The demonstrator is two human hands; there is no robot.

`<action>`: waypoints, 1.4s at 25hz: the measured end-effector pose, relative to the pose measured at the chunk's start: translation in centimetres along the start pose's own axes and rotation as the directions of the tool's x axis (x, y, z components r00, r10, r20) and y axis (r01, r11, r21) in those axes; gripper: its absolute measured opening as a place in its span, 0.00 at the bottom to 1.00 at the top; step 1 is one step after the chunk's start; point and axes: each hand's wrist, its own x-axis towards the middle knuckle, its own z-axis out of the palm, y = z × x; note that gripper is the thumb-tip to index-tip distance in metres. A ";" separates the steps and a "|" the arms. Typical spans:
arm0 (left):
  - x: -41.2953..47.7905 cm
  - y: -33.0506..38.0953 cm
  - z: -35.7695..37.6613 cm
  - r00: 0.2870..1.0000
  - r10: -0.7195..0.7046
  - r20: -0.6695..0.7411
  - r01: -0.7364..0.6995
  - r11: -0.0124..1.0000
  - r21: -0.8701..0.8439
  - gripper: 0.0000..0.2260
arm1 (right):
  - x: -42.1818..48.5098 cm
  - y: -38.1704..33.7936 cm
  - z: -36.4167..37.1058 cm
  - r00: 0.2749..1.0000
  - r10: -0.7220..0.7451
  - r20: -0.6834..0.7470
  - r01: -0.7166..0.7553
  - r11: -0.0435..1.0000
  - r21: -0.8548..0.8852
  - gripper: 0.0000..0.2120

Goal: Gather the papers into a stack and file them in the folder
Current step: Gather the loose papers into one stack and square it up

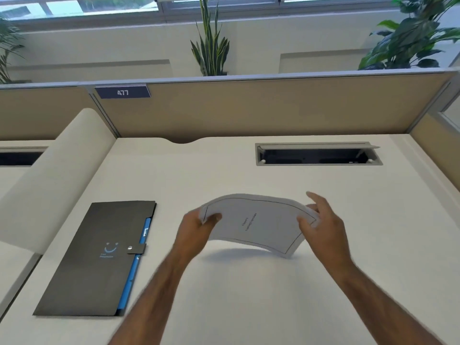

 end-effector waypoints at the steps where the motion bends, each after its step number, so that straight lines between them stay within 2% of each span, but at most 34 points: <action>1: 0.4 1.9 -0.8 0.993 0.090 0.073 -0.099 0.987 0.123 0.08 | 0.5 -0.7 -0.8 0.991 -0.135 -0.019 0.130 0.977 -0.169 0.26; 2: 0.6 3.9 -1.3 0.971 0.177 0.162 -0.213 0.947 0.240 0.09 | 0.9 -1.6 -1.3 0.968 -0.251 0.022 0.248 0.935 -0.255 0.26; 4: 0.9 7.4 -1.1 0.892 0.309 0.330 -0.428 0.812 0.397 0.11 | 1.3 -4.1 -1.7 0.920 -0.328 0.213 0.368 0.910 -0.189 0.19; 6: 0.6 10.2 -0.4 0.825 0.435 0.362 -0.561 0.709 0.427 0.10 | 1.5 -5.5 -1.1 0.900 -0.273 0.341 0.304 0.952 -0.040 0.10; 7: 0.6 10.7 -0.2 0.798 0.535 0.277 -0.600 0.664 0.446 0.10 | 1.6 -5.8 -0.9 0.912 -0.231 0.339 0.233 0.972 0.036 0.09; 8: 0.8 10.6 -0.2 0.760 0.637 0.127 -0.604 0.620 0.501 0.13 | 1.7 -5.9 -0.8 0.931 -0.176 0.319 0.143 0.982 0.124 0.10; 9: 1.0 10.0 -0.3 0.726 0.686 -0.047 -0.557 0.626 0.546 0.21 | 1.8 -5.8 -1.0 0.948 -0.113 0.298 0.041 0.970 0.239 0.10; 10: 1.0 9.1 -0.8 0.736 0.639 -0.223 -0.485 0.728 0.484 0.31 | 1.9 -5.6 -1.2 0.955 -0.052 0.293 -0.060 0.931 0.360 0.08; 11: 0.8 8.3 -1.1 0.815 0.480 -0.324 -0.405 0.872 0.275 0.38 | 2.0 -5.2 -1.4 0.951 -0.003 0.310 -0.149 0.872 0.466 0.06; 12: 0.5 7.6 -1.1 0.913 0.280 -0.297 -0.301 0.953 -0.027 0.41 | 1.9 -4.9 -1.5 0.944 0.015 0.329 -0.204 0.811 0.549 0.06; 13: 0.3 6.8 -0.9 0.980 0.125 -0.154 -0.167 0.939 -0.301 0.39 | 1.9 -4.7 -1.6 0.941 0.009 0.338 -0.226 0.760 0.609 0.07; 14: 0.3 5.9 -0.6 0.997 0.076 0.017 -0.060 0.892 -0.448 0.31 | 1.8 -4.6 -1.6 0.942 -0.010 0.335 -0.223 0.726 0.650 0.08; 15: 0.1 5.4 -0.5 0.989 0.089 0.122 -0.019 0.877 -0.481 0.22 | 1.7 -4.7 -1.5 0.947 -0.031 0.319 -0.205 0.706 0.678 0.08; 16: -0.2 5.2 -0.3 0.978 0.129 0.166 -0.036 0.881 -0.472 0.16 | 1.7 -4.8 -1.4 0.954 -0.051 0.295 -0.180 0.692 0.700 0.08; 19: -0.7 5.7 -0.3 0.959 0.270 0.088 -0.204 0.870 -0.448 0.11 | 1.8 -5.1 -1.1 0.976 -0.097 0.196 -0.083 0.664 0.743 0.08; 21: -0.7 5.4 -0.4 0.953 0.301 0.024 -0.261 0.862 -0.435 0.10 | 1.8 -5.2 -0.5 0.981 -0.105 0.162 -0.053 0.658 0.751 0.09; 24: -0.9 3.4 0.5 0.987 0.163 -0.019 -0.157 0.909 -0.386 0.06 | 1.0 -4.1 1.5 0.976 -0.025 0.217 -0.121 0.765 0.633 0.06; 27: -1.5 1.2 2.4 0.994 0.103 0.019 -0.094 0.959 -0.269 0.12 | -0.5 -2.1 3.8 0.950 0.104 0.294 -0.241 0.843 0.481 0.09; 31: -1.7 0.6 2.9 0.997 0.069 -0.042 -0.079 0.948 -0.308 0.05 | -0.8 -1.4 4.0 0.965 0.122 0.234 -0.225 0.842 0.490 0.08; 32: -1.7 0.3 2.9 0.995 0.071 -0.064 -0.088 0.941 -0.328 0.06 | -0.7 -1.4 4.0 0.969 0.106 0.222 -0.209 0.832 0.513 0.08; 35: -2.0 -1.1 3.8 0.999 -0.015 -0.051 -0.004 0.937 -0.349 0.07 | -1.1 -0.9 5.0 0.947 0.133 0.291 -0.258 0.855 0.450 0.09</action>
